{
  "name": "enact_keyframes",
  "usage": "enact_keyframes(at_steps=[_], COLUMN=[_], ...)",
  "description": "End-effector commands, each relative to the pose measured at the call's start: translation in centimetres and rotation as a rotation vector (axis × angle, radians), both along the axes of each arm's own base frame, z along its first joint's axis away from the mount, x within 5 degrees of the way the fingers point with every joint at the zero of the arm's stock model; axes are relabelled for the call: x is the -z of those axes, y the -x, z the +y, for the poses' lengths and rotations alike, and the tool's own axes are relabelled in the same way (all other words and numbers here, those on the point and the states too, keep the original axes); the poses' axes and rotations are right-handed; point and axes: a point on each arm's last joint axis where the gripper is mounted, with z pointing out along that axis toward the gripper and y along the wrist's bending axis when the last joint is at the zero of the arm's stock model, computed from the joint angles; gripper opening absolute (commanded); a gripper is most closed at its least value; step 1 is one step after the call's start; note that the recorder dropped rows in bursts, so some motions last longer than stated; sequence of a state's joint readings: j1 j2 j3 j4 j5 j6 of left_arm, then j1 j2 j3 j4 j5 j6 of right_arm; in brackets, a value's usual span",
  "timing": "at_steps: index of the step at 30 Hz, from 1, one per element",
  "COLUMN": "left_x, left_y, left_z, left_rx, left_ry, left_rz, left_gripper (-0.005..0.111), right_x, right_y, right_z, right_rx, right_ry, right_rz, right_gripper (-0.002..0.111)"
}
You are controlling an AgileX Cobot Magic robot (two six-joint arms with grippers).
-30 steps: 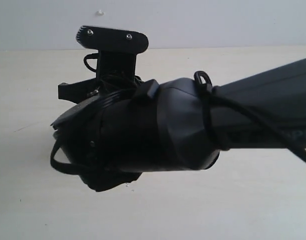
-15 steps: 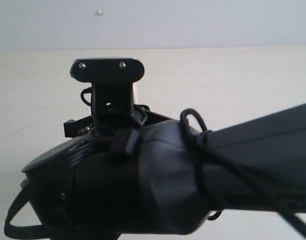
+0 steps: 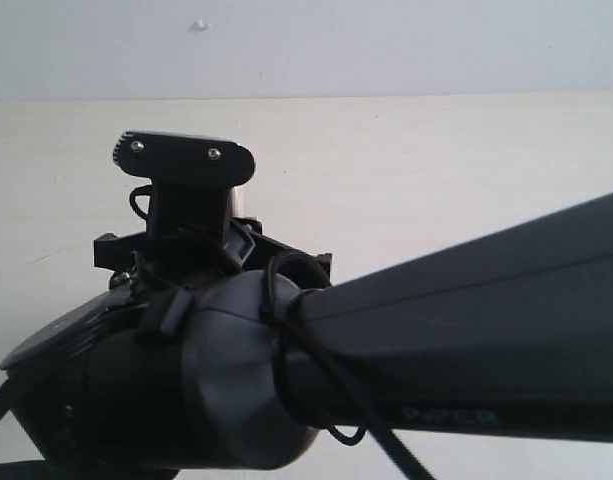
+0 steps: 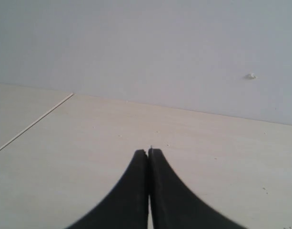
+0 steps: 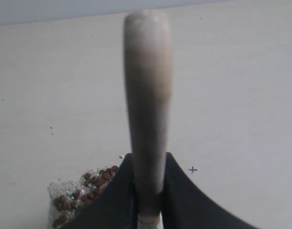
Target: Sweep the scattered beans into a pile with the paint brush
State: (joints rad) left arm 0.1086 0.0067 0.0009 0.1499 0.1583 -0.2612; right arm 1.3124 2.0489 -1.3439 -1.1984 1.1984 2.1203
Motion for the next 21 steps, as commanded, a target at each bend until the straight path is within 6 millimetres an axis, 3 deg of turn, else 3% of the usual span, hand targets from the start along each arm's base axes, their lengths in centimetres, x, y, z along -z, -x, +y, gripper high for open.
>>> enact_keyframes(at_steps=[1,8,12,16,21], left_x=[-0.1,-0.1,-0.1,-0.1,-0.1], left_y=[0.1,0.1,0.1,0.1,0.1], left_z=[0.0,0.0,0.0,0.0,0.0], left_rx=[-0.001,-0.001,-0.001,-0.001,-0.001], left_ry=[-0.002,-0.002,-0.002,-0.002,-0.002], left_rz=[-0.009,-0.009,-0.009,-0.009,-0.009], left_gripper=[0.000,0.000,0.000,0.000,0.000], right_x=[-1.3,-5.2,-9.2,-11.5,-12.1], right_y=[-0.2,0.8,1.2,0.4,-0.7], right_z=[0.3,0.2,-0.5,0.0,-1.1], right_rx=[-0.013,-0.099,-0.253,-0.730,-1.312], right_ry=[-0.010,-0.028,0.155,0.410,0.285], right_rz=[-0.060,-0.131,-0.226,-0.298,-0.300], right_gripper=[0.000,0.000,0.000,0.000,0.000])
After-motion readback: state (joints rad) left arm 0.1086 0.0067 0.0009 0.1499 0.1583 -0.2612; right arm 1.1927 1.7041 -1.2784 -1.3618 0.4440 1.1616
